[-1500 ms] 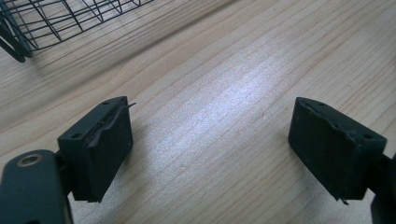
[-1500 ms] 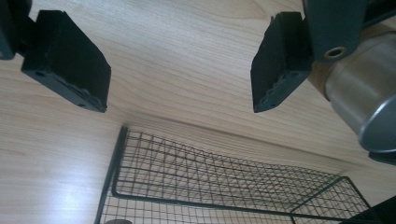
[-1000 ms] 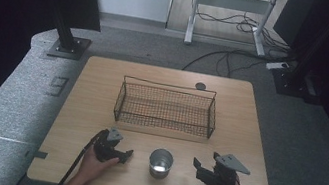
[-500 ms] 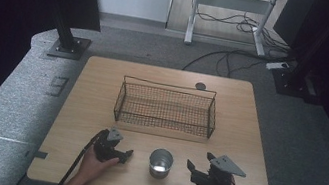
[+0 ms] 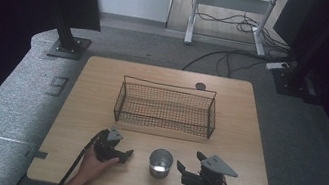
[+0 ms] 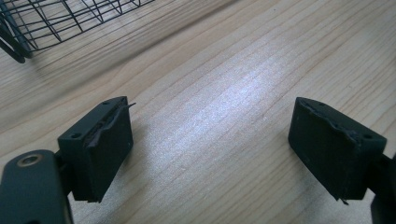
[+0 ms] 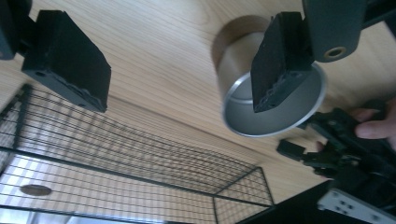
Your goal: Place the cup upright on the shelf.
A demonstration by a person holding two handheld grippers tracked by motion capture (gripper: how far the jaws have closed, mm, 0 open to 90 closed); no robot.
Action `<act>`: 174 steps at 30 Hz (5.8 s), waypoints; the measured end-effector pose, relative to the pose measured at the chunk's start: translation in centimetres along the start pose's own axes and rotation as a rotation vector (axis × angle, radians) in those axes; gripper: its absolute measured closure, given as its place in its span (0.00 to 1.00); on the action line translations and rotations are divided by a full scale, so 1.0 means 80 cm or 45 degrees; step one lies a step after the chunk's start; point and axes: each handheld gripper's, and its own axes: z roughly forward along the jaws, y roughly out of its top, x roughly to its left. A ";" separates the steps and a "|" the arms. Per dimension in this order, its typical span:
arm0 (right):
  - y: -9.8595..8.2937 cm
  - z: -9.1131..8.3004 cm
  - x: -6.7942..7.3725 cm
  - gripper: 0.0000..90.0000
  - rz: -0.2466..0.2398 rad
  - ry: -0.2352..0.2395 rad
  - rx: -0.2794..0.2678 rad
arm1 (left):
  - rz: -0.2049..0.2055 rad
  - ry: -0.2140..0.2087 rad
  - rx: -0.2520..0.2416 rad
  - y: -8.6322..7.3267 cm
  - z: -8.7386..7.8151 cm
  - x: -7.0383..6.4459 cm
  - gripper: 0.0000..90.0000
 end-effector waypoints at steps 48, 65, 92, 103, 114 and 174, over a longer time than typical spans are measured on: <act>0.001 0.053 0.069 0.10 -0.058 0.104 0.095 | 0.000 0.000 -0.001 0.000 0.001 0.000 0.15; -0.013 0.095 0.077 0.13 -0.134 0.033 0.190 | -0.001 -0.001 0.000 0.001 0.001 0.000 0.15; -0.009 0.089 0.065 0.16 -0.162 0.096 0.204 | -0.001 -0.002 0.000 0.001 0.001 0.000 0.15; -0.001 0.075 0.055 0.16 -0.145 0.089 0.164 | -0.001 -0.002 -0.001 0.001 0.001 0.000 0.15; 0.007 0.060 0.047 0.16 -0.139 0.071 0.128 | -0.001 -0.002 -0.001 0.001 0.001 0.000 0.15; 0.077 0.021 0.012 0.16 -0.110 0.021 -0.024 | 0.001 -0.001 0.001 0.001 0.001 0.000 0.15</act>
